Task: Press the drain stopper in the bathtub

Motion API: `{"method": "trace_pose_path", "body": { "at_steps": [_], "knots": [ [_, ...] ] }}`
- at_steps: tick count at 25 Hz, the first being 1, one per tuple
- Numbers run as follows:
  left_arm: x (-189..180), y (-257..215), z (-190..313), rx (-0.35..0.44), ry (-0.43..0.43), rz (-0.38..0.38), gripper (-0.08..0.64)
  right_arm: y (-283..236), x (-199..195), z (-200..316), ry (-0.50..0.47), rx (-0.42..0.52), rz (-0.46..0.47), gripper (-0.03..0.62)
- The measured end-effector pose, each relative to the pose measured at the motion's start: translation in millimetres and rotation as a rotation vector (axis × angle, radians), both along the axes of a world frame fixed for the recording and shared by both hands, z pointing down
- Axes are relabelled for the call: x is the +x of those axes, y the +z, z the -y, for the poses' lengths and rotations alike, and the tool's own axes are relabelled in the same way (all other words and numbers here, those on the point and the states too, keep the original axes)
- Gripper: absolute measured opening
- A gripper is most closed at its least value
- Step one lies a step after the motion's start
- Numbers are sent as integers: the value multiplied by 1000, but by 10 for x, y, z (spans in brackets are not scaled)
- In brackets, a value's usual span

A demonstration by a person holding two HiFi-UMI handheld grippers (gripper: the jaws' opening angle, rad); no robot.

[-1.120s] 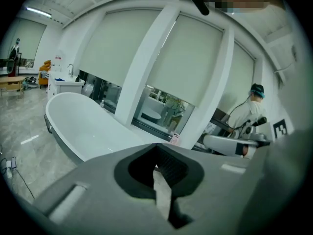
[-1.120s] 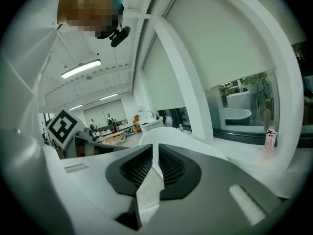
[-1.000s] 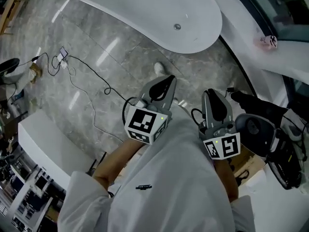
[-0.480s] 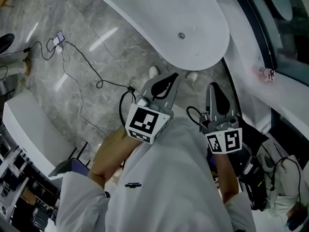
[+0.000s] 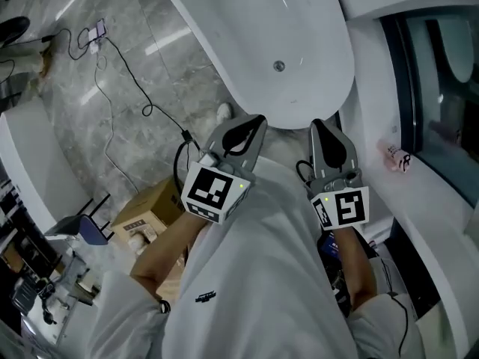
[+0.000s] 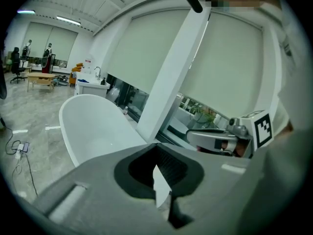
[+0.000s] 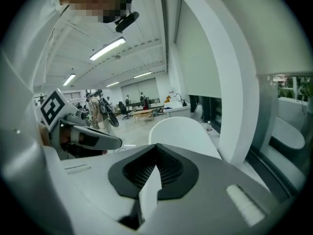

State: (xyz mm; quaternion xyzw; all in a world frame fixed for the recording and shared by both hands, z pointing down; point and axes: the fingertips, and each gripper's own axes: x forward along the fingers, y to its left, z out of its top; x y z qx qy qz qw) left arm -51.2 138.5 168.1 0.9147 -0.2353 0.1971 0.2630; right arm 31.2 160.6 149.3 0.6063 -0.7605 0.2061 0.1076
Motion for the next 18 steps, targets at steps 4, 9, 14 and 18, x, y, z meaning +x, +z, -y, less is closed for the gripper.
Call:
{"method": "trace_pose_path", "body": {
  "at_steps": [4,9,14,18],
  "knots": [
    [316,143,181,-3,-113,61,5,219,449,226,-102,-33,-28,-8],
    [521,437,259,-44,-117,98,5,638,642,497,-167,-100,-27,-8],
    [567,927,335,-130,-146,111,5,1349,691,689,-165,-254,12,-3],
    [593,1370,418,-201,-186,122,5,1839,728,827,-171,-330,41,-2]
  ]
}}
